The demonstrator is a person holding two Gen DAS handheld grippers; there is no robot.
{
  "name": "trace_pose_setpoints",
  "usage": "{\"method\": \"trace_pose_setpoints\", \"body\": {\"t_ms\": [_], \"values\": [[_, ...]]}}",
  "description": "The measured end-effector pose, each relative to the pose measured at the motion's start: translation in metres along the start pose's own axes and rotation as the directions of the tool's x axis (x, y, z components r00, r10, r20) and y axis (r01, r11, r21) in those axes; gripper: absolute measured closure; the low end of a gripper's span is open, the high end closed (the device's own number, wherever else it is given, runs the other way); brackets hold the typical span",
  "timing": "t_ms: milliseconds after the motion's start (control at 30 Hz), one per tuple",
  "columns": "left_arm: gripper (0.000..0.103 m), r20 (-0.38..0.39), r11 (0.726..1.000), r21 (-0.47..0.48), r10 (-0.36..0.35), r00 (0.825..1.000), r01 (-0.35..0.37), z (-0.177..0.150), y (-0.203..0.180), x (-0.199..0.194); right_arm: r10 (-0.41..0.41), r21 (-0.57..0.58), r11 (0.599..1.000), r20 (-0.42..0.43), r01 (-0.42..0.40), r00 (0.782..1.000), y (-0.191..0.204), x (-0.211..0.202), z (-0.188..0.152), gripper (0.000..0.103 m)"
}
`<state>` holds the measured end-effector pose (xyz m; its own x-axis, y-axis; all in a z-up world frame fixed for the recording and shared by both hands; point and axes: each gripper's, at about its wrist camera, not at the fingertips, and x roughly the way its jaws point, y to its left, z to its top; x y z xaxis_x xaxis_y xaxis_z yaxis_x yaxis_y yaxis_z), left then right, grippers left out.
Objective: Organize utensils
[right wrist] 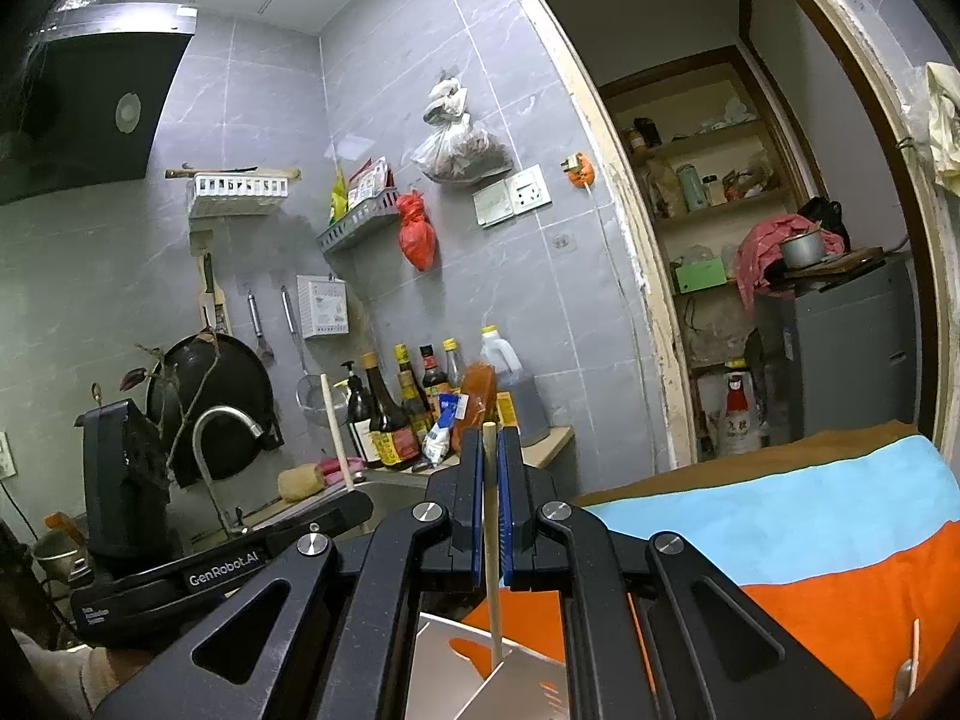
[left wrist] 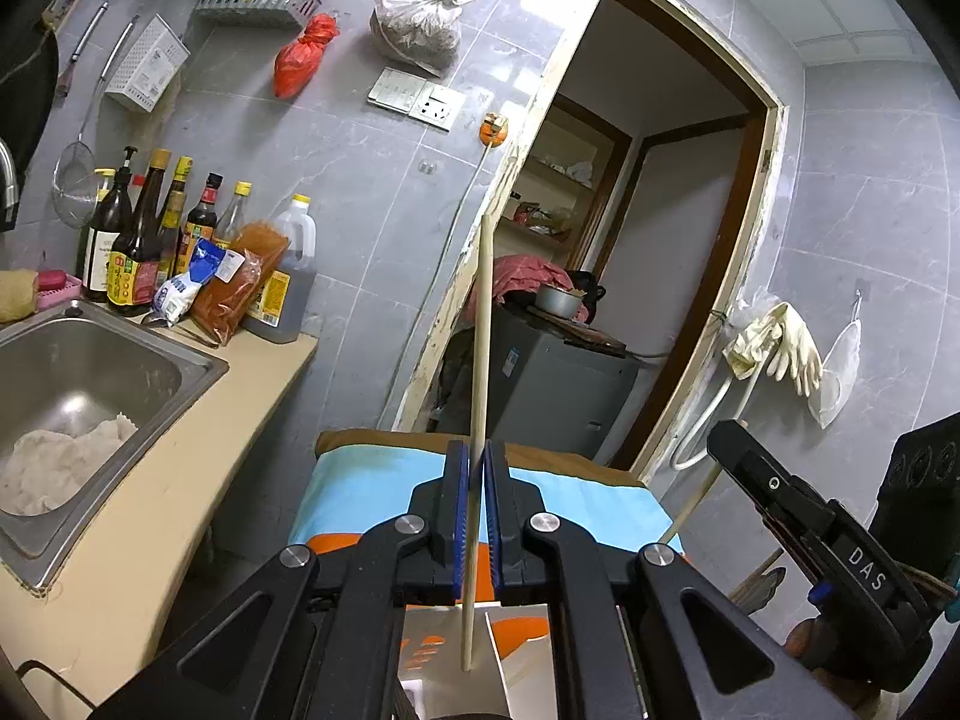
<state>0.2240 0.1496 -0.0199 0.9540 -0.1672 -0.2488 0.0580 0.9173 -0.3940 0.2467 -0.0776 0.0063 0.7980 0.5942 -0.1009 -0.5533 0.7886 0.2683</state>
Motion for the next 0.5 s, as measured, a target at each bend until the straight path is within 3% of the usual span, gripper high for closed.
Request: {"method": "trace_pose_setpoints", "body": {"t_ms": [500], "values": [[0.097,-0.041,1.0,0.011,0.022,0.999,-0.022,0.002,-0.007,-0.004,-0.007,-0.035,0.999,0.064,0.01,0.998,0.009,-0.039,0.047,0.099]]}}
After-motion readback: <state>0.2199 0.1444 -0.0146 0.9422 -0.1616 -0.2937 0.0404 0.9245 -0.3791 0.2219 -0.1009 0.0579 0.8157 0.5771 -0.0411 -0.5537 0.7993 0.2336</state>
